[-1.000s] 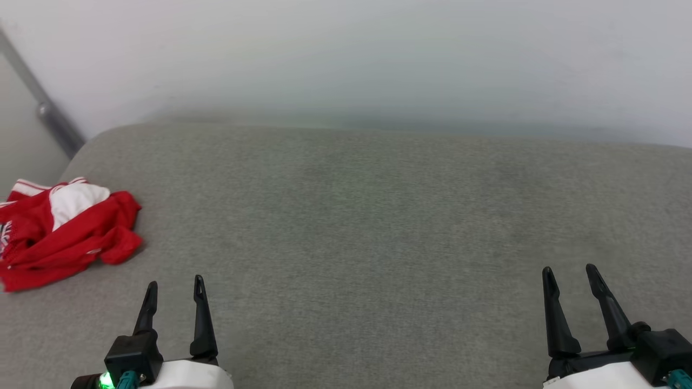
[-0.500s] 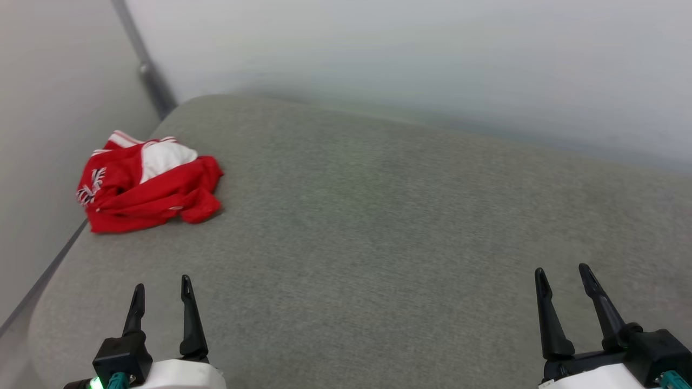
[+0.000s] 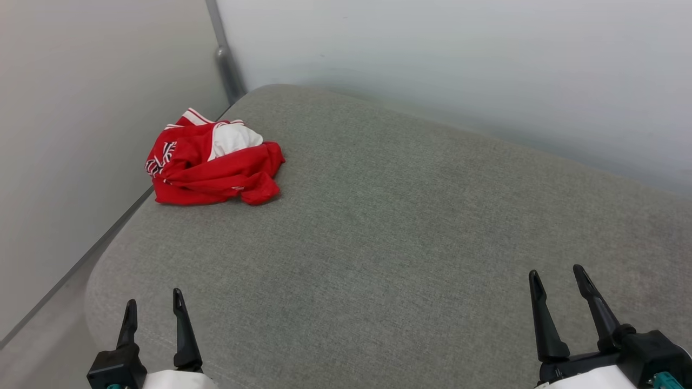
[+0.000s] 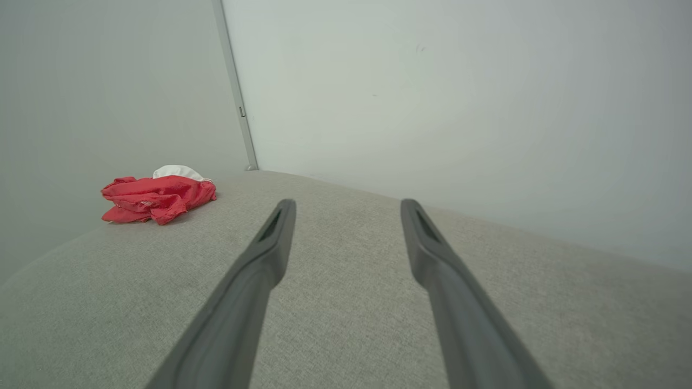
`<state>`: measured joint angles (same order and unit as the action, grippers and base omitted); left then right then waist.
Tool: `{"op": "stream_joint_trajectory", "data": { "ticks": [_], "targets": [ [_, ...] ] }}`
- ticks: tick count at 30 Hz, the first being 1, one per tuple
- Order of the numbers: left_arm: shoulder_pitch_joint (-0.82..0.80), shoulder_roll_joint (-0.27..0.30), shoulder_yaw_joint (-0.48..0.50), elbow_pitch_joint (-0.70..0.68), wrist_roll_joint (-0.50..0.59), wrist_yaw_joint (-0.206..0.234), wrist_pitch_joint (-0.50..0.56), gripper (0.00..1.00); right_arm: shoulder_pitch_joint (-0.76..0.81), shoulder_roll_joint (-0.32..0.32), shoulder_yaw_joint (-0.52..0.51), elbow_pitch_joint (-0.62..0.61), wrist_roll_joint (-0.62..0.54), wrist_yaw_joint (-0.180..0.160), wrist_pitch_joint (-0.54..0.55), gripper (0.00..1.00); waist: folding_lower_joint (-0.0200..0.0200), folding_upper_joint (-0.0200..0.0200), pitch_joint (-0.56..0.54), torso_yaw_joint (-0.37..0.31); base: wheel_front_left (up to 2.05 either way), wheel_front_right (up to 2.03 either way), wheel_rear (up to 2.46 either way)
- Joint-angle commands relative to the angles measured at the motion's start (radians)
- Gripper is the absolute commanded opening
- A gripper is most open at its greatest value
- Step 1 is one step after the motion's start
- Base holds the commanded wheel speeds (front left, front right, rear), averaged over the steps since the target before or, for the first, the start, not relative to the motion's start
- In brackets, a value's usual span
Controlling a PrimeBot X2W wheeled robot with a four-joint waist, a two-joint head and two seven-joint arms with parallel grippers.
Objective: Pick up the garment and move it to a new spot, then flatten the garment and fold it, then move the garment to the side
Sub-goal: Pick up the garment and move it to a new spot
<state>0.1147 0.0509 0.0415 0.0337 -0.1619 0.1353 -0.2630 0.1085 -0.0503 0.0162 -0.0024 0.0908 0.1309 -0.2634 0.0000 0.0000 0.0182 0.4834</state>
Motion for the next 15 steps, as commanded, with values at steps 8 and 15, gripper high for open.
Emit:
{"op": "stream_joint_trajectory", "data": {
  "ticks": [8, 15],
  "targets": [
    [-0.015, -0.001, 0.011, 0.014, -0.008, 0.007, -0.003, 1.00, 0.000, 0.000, 0.005, -0.003, -0.008, 0.000, -0.002, 1.00, 0.0000, 0.0000, 0.011, -0.007, 0.00, 0.00, 0.00],
    [-0.165, 0.051, 0.082, 0.082, -0.004, -0.066, -0.003, 1.00, -0.035, 0.000, -0.005, -0.019, -0.041, 0.000, -0.002, 1.00, 0.0000, 0.0000, 0.068, -0.039, 0.00, 0.00, 0.00]
  ]
}}
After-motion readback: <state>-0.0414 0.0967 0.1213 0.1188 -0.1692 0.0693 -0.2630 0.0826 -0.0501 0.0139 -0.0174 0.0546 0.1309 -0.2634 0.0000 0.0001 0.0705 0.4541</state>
